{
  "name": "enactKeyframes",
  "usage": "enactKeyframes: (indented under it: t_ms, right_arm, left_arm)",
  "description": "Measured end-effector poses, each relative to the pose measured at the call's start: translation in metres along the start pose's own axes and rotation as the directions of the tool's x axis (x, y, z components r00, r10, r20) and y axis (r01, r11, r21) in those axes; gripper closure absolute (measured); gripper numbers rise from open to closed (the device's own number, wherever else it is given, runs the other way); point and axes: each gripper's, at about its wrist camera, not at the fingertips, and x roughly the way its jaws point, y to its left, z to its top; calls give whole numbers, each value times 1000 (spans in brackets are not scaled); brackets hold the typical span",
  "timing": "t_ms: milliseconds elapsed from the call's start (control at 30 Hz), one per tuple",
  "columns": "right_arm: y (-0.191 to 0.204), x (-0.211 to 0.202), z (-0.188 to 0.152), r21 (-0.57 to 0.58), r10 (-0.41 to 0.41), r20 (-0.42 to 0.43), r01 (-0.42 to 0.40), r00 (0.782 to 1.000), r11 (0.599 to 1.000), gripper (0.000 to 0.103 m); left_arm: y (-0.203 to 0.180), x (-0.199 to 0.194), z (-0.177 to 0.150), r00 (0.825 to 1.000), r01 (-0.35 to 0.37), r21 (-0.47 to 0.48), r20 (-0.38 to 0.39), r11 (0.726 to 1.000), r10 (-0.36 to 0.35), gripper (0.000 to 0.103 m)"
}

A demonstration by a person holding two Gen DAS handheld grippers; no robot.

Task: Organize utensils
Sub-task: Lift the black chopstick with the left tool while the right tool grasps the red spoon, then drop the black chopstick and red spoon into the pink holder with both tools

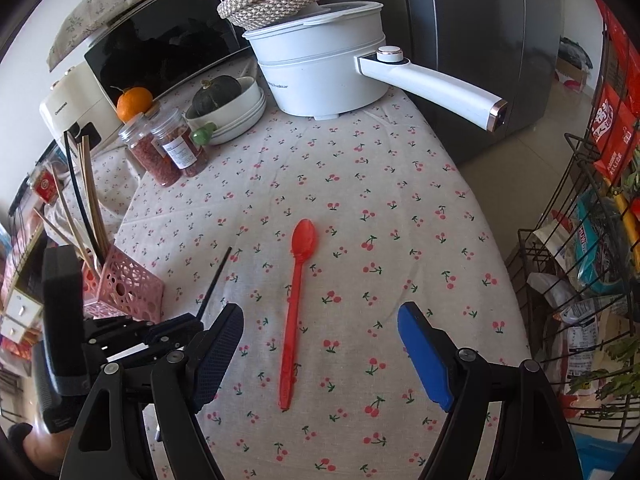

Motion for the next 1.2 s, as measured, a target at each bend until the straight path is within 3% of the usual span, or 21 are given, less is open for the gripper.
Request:
enactKeyframes:
  t_ms: [433,567,633,800,933,1067,1200]
  right_arm:
    - [15,49,16,1,4,-105,-4,994,1000,23]
    - [19,72,24,30,20,-152,-16,988,999,44]
    - [21,84,25,42,27,-175,-19,984,999,50]
    - [27,111,27,33,-1,-216,8,976,999,78]
    - [33,122,28,14,-25,-220,28,975,999,83]
    - [34,126,26,-23,-61,-217,58,974,998,95]
    - [28,116,25,-12,-64,-170,63,983,998,95]
  left_arm:
    - [9,-96,-27,978,64,12,199,998,-66,97]
    - [18,-112,-32,971,79,1,228,997,-77,97]
    - [24,-115,-34,970,81,-10,231,997,-77,97]
    - [37,-115,-39,970,95,-48,230,994,-81,97]
    - [40,-119,-42,970,95,-58,232,994,-79,96]
    - [44,-120,-44,969,97,-62,233,993,-80,96]
    - [47,-126,-45,967,93,-67,244,993,-74,97]
